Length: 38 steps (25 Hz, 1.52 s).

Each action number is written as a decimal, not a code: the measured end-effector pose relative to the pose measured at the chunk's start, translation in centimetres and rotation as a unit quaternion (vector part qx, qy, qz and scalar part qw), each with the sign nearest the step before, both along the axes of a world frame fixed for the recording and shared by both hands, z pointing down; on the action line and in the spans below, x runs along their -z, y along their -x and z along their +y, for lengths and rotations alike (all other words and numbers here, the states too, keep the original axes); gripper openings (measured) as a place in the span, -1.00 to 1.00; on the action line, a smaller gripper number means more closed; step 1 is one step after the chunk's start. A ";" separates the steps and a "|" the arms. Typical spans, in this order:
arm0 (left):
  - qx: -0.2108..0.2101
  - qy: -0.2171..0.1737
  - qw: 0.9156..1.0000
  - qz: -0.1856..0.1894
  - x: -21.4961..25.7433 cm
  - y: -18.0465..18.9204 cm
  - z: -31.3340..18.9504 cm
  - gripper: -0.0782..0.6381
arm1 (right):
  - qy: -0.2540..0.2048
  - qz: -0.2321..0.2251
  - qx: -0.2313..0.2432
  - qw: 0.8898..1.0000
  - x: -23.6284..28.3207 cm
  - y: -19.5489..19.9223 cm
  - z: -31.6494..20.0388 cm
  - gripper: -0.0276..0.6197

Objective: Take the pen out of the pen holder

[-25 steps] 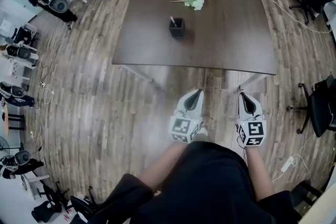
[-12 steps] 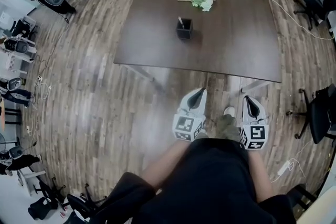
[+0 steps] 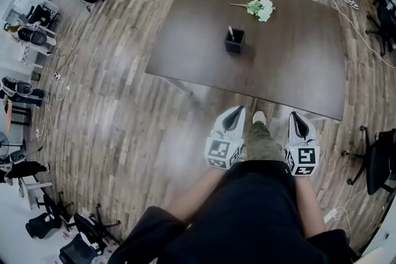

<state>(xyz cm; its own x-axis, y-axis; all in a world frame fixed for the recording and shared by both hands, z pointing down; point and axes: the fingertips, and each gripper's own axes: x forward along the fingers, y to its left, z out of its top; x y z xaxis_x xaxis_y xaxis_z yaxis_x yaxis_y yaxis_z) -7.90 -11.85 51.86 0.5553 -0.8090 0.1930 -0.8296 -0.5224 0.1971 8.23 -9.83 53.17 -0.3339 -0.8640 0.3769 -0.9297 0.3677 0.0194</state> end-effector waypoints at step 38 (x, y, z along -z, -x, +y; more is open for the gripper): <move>0.114 0.077 0.988 -0.074 -3.7 -0.4 -33.5 -0.77 | 0.069 -0.066 0.208 0.973 -2.8 1.3 -35.8 -0.91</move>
